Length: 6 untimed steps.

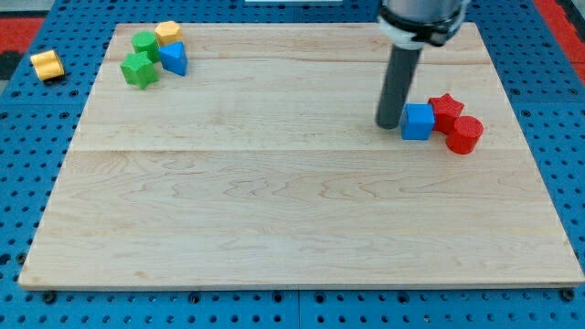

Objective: Slide the triangle at the bottom left side of the cube

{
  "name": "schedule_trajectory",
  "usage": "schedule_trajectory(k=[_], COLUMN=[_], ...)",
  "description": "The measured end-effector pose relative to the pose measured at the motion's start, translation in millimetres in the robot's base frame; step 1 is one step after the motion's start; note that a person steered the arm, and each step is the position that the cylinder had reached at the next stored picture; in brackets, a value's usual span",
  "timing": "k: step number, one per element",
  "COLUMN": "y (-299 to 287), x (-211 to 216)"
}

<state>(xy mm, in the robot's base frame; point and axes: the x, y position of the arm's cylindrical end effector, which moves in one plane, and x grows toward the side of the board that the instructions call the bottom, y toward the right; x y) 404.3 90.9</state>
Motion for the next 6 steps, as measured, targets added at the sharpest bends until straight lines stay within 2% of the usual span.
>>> schedule_trajectory(k=[1, 2, 3, 4, 5, 6], y=[-98.0, -143.2, -187.6, -205.9, -258.3, -279.2], x=[-47.8, -151.9, -212.8, -212.6, -212.8, -207.5])
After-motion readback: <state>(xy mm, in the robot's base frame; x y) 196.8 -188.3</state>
